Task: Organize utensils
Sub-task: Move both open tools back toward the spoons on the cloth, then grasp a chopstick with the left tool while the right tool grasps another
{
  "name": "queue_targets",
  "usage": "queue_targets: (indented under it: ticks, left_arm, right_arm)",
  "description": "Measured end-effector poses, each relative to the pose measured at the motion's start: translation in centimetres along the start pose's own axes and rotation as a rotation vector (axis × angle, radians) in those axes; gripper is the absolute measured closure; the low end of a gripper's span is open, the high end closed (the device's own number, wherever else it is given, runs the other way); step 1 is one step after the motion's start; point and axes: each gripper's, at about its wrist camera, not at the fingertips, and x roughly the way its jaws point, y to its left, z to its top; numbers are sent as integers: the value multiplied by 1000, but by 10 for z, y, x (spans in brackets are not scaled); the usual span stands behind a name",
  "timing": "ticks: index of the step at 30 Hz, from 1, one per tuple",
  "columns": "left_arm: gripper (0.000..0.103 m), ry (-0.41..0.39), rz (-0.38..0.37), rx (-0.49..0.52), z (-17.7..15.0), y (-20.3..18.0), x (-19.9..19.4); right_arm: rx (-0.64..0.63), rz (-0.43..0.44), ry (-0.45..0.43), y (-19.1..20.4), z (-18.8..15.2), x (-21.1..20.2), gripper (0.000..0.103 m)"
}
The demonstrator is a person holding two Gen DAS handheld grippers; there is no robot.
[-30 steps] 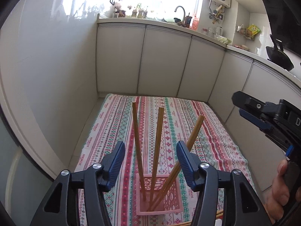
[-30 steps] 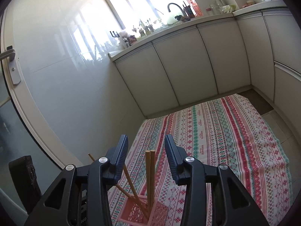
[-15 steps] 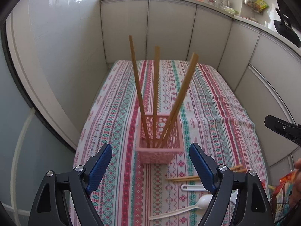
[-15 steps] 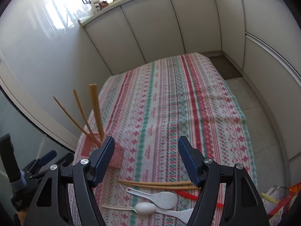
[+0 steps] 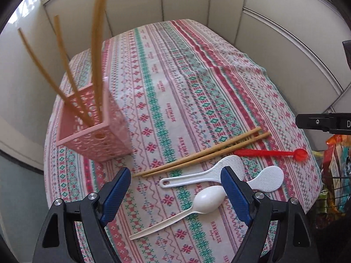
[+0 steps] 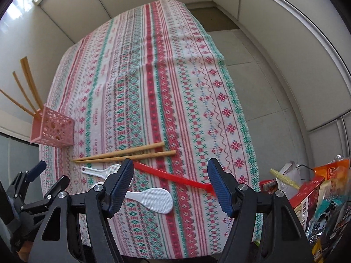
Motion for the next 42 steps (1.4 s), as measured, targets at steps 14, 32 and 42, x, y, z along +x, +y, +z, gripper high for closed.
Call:
queue_targets:
  ticks: [14, 32, 42]
  left_arm:
    - [68, 87, -93, 231, 40, -62, 80]
    - [90, 95, -123, 249, 71, -84, 107]
    - [92, 131, -47, 54, 83, -50, 115]
  right_arm:
    - [152, 143, 176, -47, -3, 42, 31]
    - [218, 123, 180, -66, 10, 52, 31]
    - [226, 135, 179, -60, 11, 54, 31]
